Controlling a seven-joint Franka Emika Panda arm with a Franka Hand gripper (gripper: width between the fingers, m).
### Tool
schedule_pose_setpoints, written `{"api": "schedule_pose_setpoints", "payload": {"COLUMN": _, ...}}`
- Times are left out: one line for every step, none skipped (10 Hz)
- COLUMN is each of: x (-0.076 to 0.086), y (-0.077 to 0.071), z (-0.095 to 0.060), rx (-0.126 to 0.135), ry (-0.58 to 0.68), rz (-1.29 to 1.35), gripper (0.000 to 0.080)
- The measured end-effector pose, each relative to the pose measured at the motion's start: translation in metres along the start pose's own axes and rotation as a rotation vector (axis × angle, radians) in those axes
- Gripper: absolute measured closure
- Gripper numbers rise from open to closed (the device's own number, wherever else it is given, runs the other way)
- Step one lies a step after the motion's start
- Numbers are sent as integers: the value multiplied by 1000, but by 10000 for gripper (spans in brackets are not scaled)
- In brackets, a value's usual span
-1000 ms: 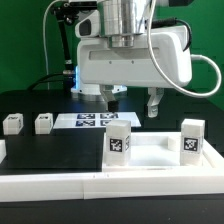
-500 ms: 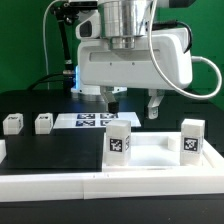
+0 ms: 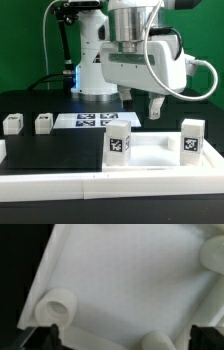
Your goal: Assemble square table
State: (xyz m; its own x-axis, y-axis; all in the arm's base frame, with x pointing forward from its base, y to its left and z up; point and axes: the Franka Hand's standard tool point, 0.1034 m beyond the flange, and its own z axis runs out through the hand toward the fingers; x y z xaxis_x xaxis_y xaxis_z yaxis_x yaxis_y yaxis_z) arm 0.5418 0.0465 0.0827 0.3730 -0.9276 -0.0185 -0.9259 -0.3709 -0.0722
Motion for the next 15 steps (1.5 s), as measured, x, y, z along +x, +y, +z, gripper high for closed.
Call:
{"api": "schedule_pose_setpoints", "payload": {"x": -5, "y": 3, "z": 6, "rx": -8, "ry": 3, "rz": 30, "gripper": 150}}
{"api": "schedule_pose_setpoints", "payload": {"x": -5, "y": 3, "z": 7, "rx": -8, "ry": 3, "rz": 10, "gripper": 150}}
{"api": "schedule_pose_setpoints", "payload": {"x": -5, "y": 3, "z": 6, "rx": -8, "ry": 3, "rz": 10, "gripper": 150}}
{"api": "schedule_pose_setpoints", "payload": {"x": -5, "y": 3, "z": 7, "rx": -8, "ry": 3, "rz": 10, "gripper": 150}}
{"api": "schedule_pose_setpoints", "payload": {"x": -5, "y": 3, "z": 7, "rx": -8, "ry": 3, "rz": 9, "gripper": 150}}
{"api": "schedule_pose_setpoints", "payload": {"x": -5, "y": 3, "z": 7, "rx": -8, "ry": 3, "rz": 9, "gripper": 150}}
{"api": "schedule_pose_setpoints", "payload": {"x": -7, "y": 5, "z": 7, "rx": -7, "ry": 5, "rz": 69, "gripper": 150}}
{"api": "schedule_pose_setpoints", "payload": {"x": -15, "y": 13, "z": 10, "rx": -19, "ry": 5, "rz": 167, "gripper": 150}}
{"api": "schedule_pose_setpoints", "payload": {"x": -24, "y": 20, "z": 15, "rx": -37, "ry": 6, "rz": 206, "gripper": 150}}
{"api": "schedule_pose_setpoints", "payload": {"x": -33, "y": 26, "z": 23, "rx": -47, "ry": 12, "rz": 255, "gripper": 150}}
{"api": "schedule_pose_setpoints", "payload": {"x": -44, "y": 31, "z": 34, "rx": -69, "ry": 18, "rz": 274, "gripper": 150}}
{"api": "schedule_pose_setpoints", "payload": {"x": -47, "y": 34, "z": 41, "rx": -82, "ry": 22, "rz": 266, "gripper": 150}}
{"api": "schedule_pose_setpoints", "payload": {"x": -48, "y": 37, "z": 46, "rx": -93, "ry": 25, "rz": 262, "gripper": 150}}
{"api": "schedule_pose_setpoints", "payload": {"x": -49, "y": 39, "z": 49, "rx": -100, "ry": 26, "rz": 258, "gripper": 150}}
{"api": "schedule_pose_setpoints", "payload": {"x": -49, "y": 41, "z": 52, "rx": -105, "ry": 27, "rz": 257, "gripper": 150}}
